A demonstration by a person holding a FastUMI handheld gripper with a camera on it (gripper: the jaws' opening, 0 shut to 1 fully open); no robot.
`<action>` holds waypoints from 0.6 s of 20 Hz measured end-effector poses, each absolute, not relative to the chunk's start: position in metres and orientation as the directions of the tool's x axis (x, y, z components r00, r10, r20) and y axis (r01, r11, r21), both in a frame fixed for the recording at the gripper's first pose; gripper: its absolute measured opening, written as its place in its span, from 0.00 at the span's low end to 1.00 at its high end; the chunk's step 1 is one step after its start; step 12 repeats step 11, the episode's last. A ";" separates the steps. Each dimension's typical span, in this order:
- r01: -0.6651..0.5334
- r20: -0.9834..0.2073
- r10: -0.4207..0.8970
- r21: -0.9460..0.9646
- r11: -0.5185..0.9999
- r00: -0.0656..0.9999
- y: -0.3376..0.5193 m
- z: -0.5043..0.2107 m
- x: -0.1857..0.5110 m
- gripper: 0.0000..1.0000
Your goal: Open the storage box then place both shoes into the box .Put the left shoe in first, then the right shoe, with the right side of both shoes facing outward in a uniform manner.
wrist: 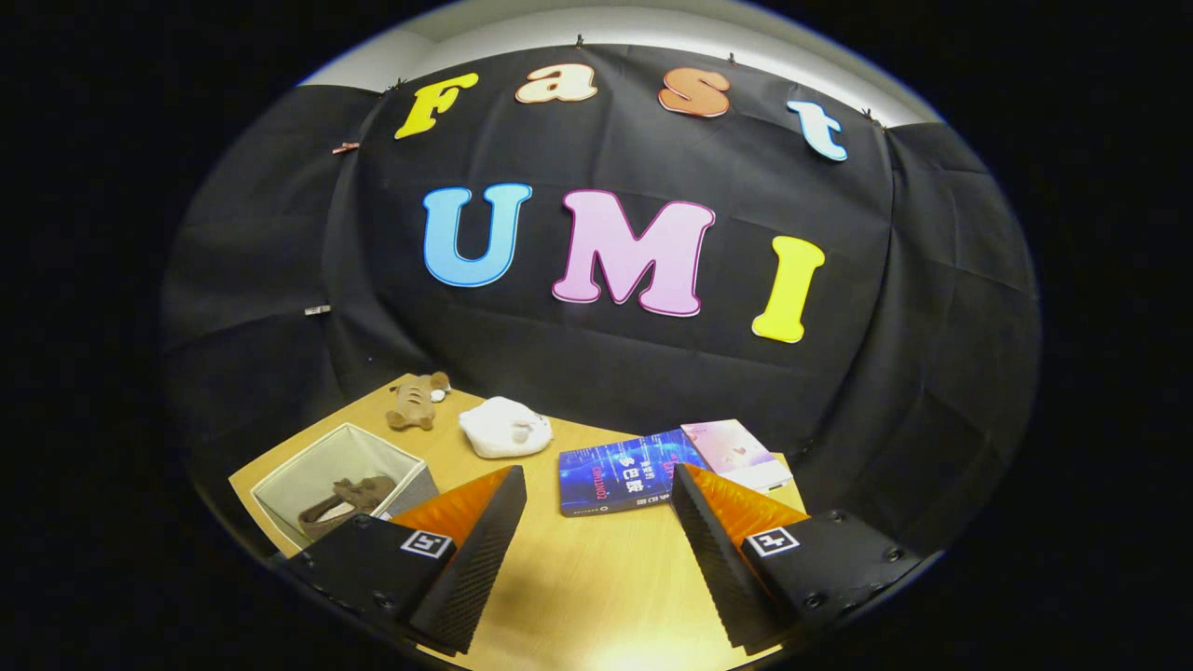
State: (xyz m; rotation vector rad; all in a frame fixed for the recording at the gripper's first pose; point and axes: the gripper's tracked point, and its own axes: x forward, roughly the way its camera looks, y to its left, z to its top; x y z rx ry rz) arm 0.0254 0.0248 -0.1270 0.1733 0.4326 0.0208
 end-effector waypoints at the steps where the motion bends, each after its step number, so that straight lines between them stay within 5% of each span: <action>1: 0.020 -0.405 0.052 0.171 0.985 0.913 0.020 -0.125 0.022 0.98; 12: 0.004 -0.349 0.047 0.146 0.989 0.936 0.002 -0.115 -0.005 0.98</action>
